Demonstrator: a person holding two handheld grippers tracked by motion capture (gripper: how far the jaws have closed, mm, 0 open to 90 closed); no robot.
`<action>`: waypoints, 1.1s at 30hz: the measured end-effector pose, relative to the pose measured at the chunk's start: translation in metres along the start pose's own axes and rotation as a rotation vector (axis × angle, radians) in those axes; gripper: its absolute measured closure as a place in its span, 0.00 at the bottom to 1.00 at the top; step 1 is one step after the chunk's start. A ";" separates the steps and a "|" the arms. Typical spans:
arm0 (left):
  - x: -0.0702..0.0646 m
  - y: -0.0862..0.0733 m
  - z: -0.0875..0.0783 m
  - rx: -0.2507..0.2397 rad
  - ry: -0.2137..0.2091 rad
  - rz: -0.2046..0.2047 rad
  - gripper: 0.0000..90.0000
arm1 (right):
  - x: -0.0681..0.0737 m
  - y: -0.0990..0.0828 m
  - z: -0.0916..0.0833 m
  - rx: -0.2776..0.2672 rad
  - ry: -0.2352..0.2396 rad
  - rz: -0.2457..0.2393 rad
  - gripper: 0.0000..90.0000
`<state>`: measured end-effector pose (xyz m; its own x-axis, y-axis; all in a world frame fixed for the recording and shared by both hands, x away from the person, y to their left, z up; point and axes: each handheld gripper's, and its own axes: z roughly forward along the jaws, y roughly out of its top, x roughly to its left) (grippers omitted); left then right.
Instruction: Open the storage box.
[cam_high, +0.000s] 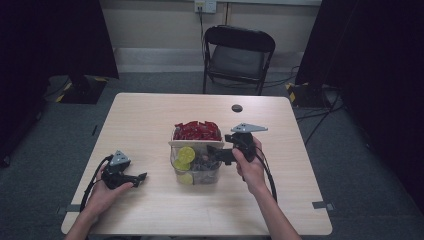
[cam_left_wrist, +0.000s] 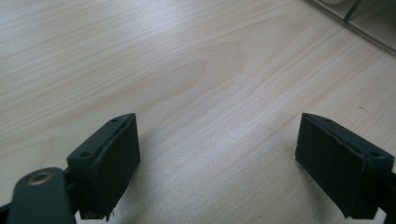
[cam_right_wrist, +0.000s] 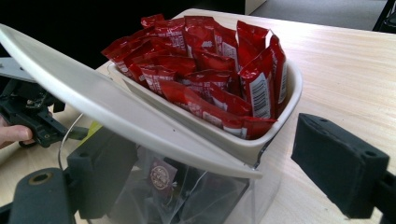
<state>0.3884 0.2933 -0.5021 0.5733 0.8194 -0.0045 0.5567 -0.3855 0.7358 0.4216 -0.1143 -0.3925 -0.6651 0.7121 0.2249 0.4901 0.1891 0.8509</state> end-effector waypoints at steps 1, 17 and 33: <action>0.000 0.000 0.000 0.000 0.000 0.000 0.15 | 0.000 0.000 0.001 0.000 -0.001 0.001 0.15; 0.000 0.000 0.000 -0.001 0.000 -0.001 0.15 | -0.009 0.006 0.008 0.005 -0.002 0.018 0.15; 0.001 -0.001 -0.001 -0.006 0.002 0.001 0.16 | -0.017 0.009 0.010 0.015 -0.019 0.036 0.15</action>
<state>0.3882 0.2945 -0.5020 0.5727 0.8198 -0.0029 0.5526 -0.3834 0.7400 0.4434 -0.1177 -0.3932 -0.6363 0.7313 0.2457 0.5217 0.1732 0.8354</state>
